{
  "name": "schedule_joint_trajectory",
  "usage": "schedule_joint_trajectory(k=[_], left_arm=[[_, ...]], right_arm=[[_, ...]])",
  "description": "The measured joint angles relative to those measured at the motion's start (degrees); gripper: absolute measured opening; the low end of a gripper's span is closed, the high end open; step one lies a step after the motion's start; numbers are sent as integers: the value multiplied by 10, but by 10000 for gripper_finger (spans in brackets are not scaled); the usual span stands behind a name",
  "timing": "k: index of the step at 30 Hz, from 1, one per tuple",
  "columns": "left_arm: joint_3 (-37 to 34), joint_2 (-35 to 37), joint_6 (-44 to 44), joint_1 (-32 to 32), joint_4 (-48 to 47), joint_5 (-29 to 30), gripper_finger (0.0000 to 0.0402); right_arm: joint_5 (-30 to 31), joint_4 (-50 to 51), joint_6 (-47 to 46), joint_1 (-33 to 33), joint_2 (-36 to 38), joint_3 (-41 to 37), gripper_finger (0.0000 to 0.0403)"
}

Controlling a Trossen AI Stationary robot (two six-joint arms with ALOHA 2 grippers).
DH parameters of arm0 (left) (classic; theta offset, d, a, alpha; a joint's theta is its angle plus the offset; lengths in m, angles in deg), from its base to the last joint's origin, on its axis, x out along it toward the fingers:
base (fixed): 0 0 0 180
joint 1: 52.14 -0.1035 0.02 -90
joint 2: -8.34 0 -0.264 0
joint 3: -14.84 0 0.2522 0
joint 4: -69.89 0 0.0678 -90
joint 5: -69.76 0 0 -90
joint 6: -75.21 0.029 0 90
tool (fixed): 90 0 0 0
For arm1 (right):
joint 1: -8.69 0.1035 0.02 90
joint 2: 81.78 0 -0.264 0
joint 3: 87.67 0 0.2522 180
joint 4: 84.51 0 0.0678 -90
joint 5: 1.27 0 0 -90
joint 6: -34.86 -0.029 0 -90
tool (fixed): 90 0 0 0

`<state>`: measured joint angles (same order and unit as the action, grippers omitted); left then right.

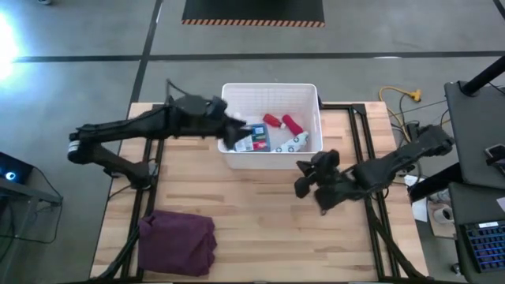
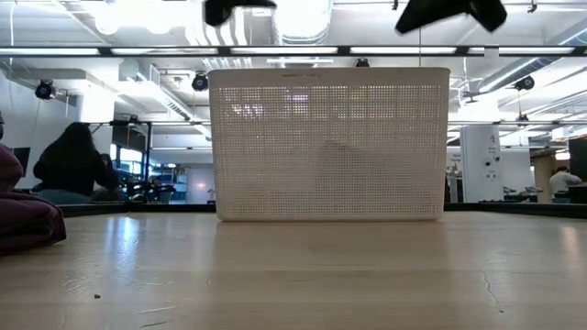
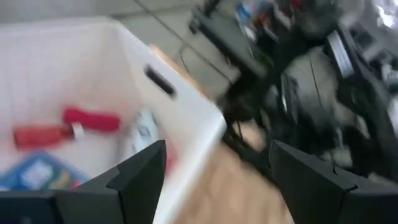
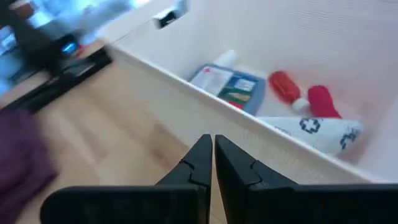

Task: Pick & place medical supplies in basket/bin
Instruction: Return to Home Position

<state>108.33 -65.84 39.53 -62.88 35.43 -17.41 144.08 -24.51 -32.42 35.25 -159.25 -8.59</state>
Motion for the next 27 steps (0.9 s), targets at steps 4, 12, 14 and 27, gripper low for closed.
schedule_joint_trajectory(k=[4, 12, 14, 27], left_arm=[[-3, 51, -2, 46, -46, 7, 267], [-47, 115, 45, 113, -74, 13, 267], [-86, 136, 40, 129, -54, 18, 267], [-603, 285, 17, 174, 673, 49, 267]], right_arm=[[-110, 4, 89, 0, 70, 20, 13], [-255, -70, 165, 31, 181, 57, 13], [-249, -88, 213, 45, 189, 52, 13], [-404, -494, 379, -47, 499, -340, 13]])
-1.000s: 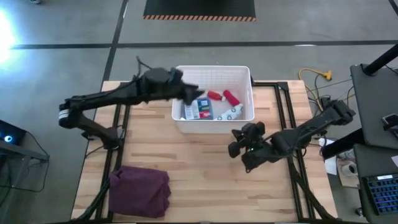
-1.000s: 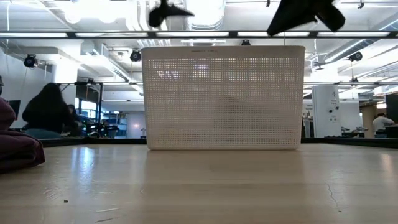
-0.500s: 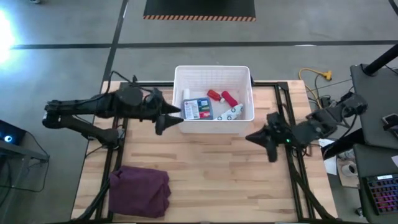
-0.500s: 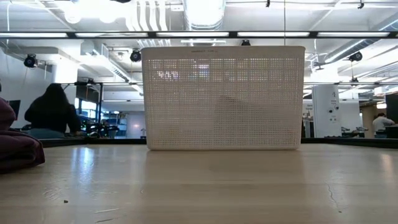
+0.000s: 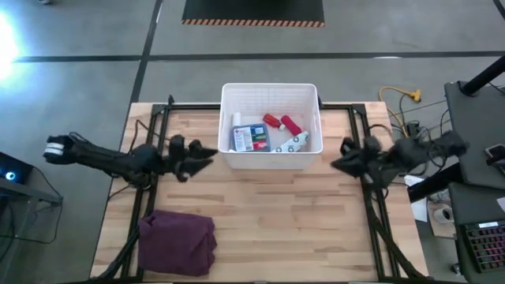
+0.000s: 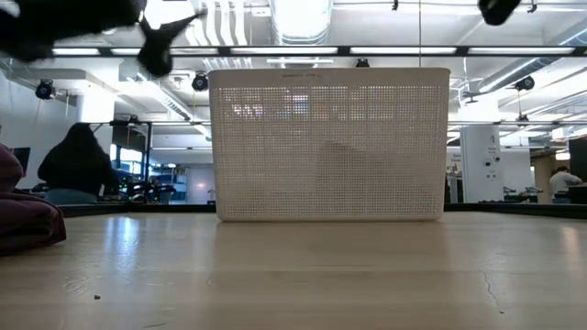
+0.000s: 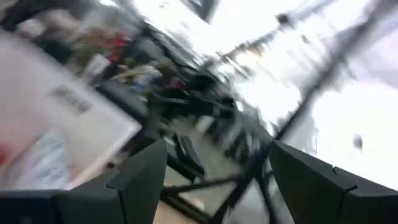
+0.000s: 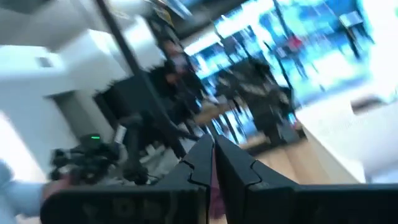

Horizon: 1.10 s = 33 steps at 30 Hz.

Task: Pick & place medical supplies in basket/bin
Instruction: Return to Home Position

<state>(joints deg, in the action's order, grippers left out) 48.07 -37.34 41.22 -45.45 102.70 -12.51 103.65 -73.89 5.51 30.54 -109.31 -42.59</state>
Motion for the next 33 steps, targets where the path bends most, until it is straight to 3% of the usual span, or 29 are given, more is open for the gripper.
schedule_joint_trajectory(k=[2, 5, 9, 17, 22, 24, 28, 30, 33], left_arm=[[-55, 24, -44, -12, 43, 8, 267], [-115, 55, 54, -11, 156, -73, 267], [-180, 109, 141, -13, 208, -87, 267], [-182, 227, 123, -39, -27, -109, 267], [-189, 336, 126, -121, -115, -180, 267], [-189, 380, 124, -156, -153, -205, 267], [-189, 456, 105, -200, -219, -282, 267], [-189, 453, 98, -205, -269, -280, 267], [-189, 443, 91, -206, -285, -265, 267]], right_arm=[[-55, -8, 36, -39, 78, -41, 13], [-118, -8, 60, -79, 174, -85, 13], [-159, 19, 94, -100, 274, -133, 13], [-152, 121, 111, -106, 274, -124, 13], [-137, 70, 131, -105, 262, -143, 13], [-95, 24, 132, -106, 255, -174, 13], [-77, -112, 123, -108, 275, -271, 13], [-73, -173, 128, -109, 274, -309, 13], [-55, -160, 141, -113, 273, -298, 13]])
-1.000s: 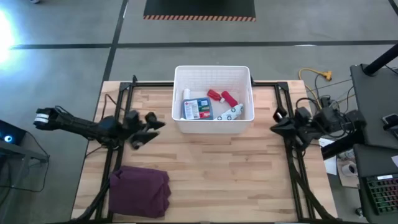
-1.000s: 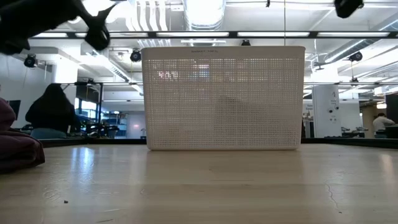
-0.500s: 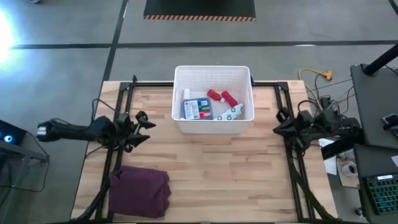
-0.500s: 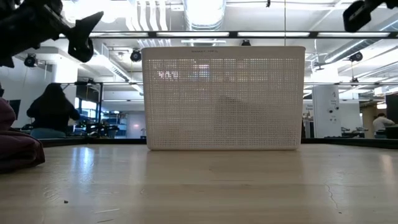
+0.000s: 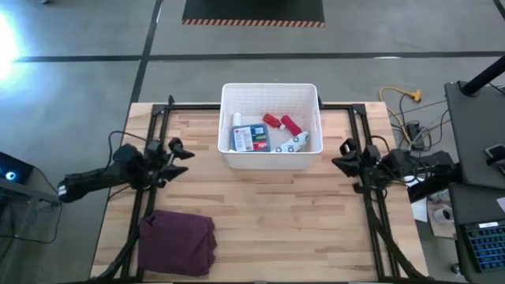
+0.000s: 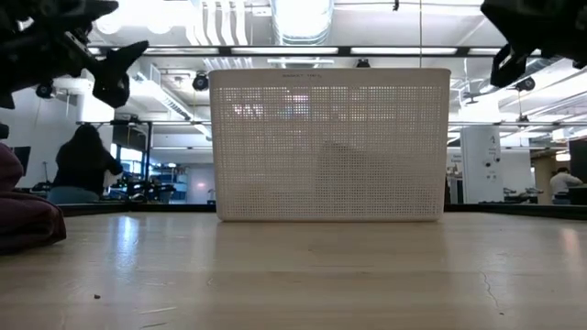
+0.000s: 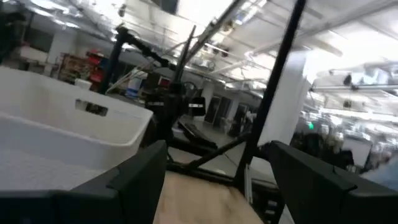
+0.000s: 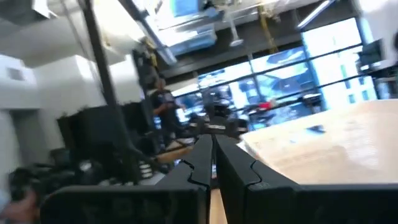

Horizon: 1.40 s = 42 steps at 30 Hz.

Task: Pick & place medical supplies in basket/bin
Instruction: Return to Home Position

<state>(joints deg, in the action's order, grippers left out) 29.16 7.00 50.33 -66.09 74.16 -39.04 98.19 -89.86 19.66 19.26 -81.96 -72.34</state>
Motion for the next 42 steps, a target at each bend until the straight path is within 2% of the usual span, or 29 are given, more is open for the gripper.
schedule_joint_trajectory(k=[7, 9, 23, 32, 40, 42], left_arm=[[1, -44, -14, 0, -66, 29, 267], [0, -59, -14, 0, -67, 29, 267], [1, -181, -14, 0, -67, 29, 267], [0, -243, -14, 0, -67, 29, 267], [0, -283, -14, 0, -67, 29, 267], [1, -291, -14, 0, -67, 29, 267]], right_arm=[[93, 30, 92, -3, 1, 0, 13], [103, 41, 118, -2, 0, 0, 13], [101, 40, 124, -5, 2, 0, 13], [101, 39, 124, -81, 2, 0, 13], [100, 39, 125, -67, 2, 0, 13], [63, 40, 131, -67, 2, 0, 13]])
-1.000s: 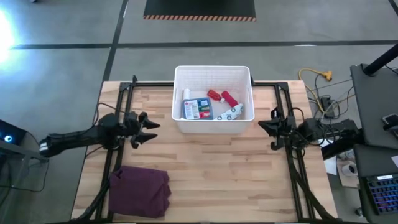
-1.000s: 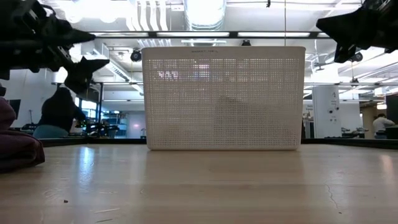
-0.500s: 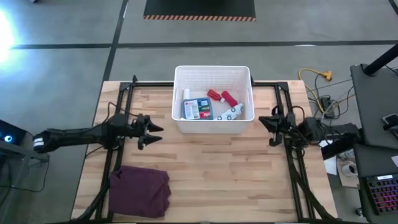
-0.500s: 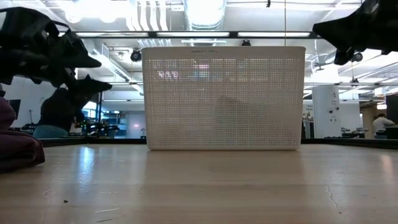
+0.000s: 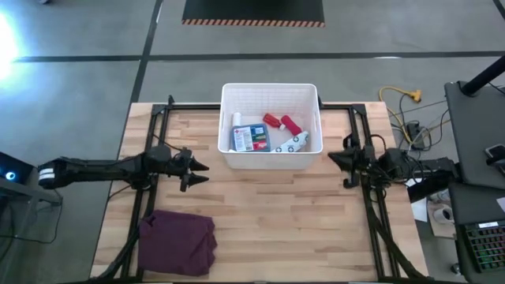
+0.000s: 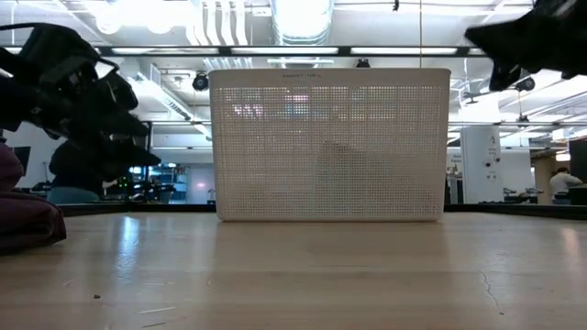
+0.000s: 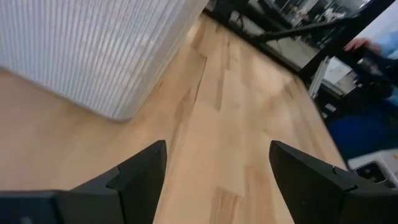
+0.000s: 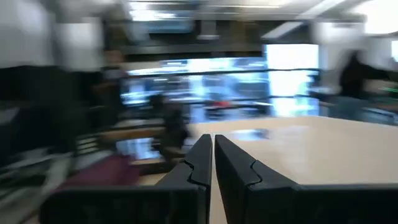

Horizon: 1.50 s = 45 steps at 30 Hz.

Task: Pick & place medical supplies in basket/bin
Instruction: Return to Home Position

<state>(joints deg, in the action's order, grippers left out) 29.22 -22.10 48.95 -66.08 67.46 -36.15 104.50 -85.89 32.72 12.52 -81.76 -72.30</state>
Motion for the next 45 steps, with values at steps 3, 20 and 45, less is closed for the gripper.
schedule_joint_trajectory(k=[3, 20, 45], left_arm=[[0, -9, 0, 0, -1, 0, 267], [0, -34, 0, 0, 0, 0, 267], [0, -34, 0, 0, 0, 0, 267]], right_arm=[[-99, 0, 4, 0, 0, 0, 13], [-277, -1, 68, 3, -1, 0, 13], [-278, -1, 68, 3, -6, 0, 13]])
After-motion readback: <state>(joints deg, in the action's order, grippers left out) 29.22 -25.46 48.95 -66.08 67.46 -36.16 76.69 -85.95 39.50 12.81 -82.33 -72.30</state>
